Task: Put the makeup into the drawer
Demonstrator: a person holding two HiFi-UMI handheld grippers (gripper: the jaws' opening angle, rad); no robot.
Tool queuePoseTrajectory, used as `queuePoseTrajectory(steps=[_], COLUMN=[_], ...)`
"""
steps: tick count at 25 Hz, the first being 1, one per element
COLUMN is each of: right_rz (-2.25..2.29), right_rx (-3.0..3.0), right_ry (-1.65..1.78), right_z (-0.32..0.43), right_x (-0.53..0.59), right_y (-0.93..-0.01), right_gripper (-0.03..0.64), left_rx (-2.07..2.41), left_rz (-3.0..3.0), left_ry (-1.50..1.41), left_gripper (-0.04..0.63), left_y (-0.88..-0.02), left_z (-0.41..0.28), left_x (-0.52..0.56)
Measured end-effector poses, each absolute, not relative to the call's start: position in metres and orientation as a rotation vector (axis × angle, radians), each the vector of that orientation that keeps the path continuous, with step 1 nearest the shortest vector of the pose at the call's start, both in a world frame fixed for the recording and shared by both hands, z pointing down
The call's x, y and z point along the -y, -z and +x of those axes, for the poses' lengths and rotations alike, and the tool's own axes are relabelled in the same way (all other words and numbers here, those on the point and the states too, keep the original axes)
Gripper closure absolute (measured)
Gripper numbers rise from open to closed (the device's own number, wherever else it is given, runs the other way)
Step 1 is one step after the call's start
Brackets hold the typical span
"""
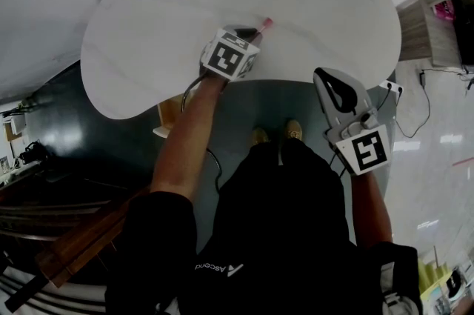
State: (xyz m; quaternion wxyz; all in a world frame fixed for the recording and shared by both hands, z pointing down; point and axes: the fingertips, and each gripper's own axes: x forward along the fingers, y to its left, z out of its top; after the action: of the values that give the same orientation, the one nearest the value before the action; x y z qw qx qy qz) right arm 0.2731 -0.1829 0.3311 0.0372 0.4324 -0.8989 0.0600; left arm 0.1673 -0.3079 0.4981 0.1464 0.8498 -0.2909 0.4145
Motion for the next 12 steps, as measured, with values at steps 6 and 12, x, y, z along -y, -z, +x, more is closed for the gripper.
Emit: queuePoseTrajectory(steps=[6, 12], right_rz=[1.296, 1.220], right_rx=[2.784, 2.842], right_ry=[-0.170, -0.139], right_z=[0.272, 0.256], right_x=[0.178, 0.174], right_y=[-0.326, -0.318], right_gripper=[0.614, 0.614], left_rx=[0.948, 1.118], left_rz=[2.478, 2.517], left_ry=[-1.099, -0.891], left_gripper=[0.541, 0.541], left_y=[-0.480, -0.436], left_z=[0.163, 0.148], left_x=[0.298, 0.273])
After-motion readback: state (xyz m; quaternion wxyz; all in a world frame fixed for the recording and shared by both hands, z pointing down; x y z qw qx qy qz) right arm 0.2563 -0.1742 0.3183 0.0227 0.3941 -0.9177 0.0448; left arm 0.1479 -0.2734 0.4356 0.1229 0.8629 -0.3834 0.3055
